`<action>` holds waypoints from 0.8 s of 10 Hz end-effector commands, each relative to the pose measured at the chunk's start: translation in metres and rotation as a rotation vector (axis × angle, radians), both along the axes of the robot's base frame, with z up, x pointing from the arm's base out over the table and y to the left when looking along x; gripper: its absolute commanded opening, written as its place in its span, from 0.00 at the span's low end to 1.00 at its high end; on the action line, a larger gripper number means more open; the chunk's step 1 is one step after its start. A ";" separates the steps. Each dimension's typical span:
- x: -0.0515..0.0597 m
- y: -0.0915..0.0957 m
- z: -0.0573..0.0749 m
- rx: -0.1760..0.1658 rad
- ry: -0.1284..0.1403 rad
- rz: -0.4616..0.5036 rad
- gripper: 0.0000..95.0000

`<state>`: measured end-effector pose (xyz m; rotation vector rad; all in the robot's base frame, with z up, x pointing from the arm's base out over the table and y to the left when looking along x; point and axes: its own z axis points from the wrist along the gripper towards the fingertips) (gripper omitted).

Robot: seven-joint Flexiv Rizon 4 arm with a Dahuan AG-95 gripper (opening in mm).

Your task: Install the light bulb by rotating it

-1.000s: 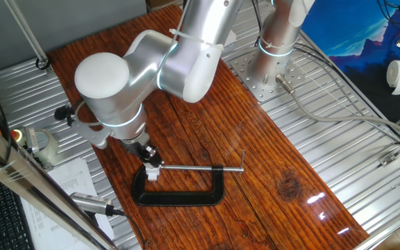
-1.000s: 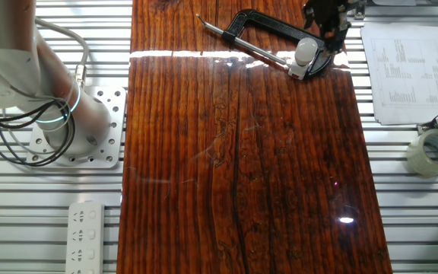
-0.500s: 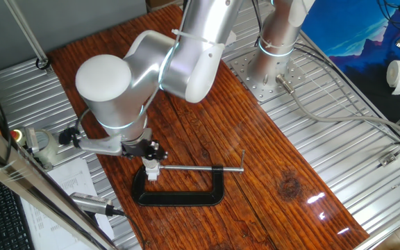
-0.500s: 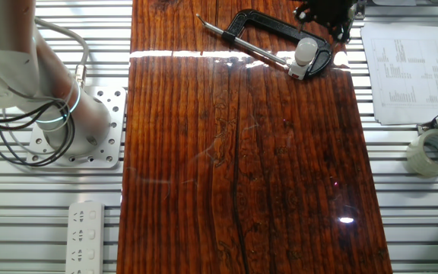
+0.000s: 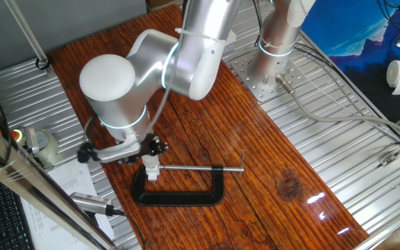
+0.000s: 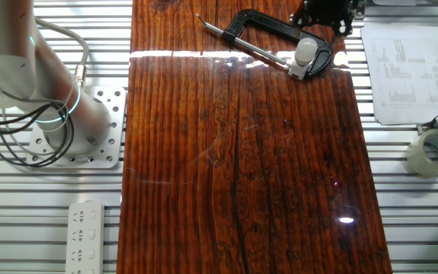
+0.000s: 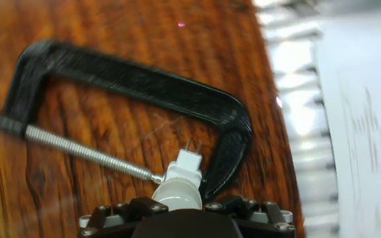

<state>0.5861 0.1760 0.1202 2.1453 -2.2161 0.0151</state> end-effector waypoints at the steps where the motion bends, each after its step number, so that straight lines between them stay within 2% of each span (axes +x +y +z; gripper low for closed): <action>1: -0.008 -0.001 -0.006 0.020 -0.004 0.326 0.80; 3: -0.015 -0.001 -0.008 0.023 -0.008 0.323 0.80; 5: -0.015 -0.001 -0.008 0.014 -0.026 0.378 0.80; 8: -0.019 -0.007 -0.014 0.026 -0.034 0.413 0.80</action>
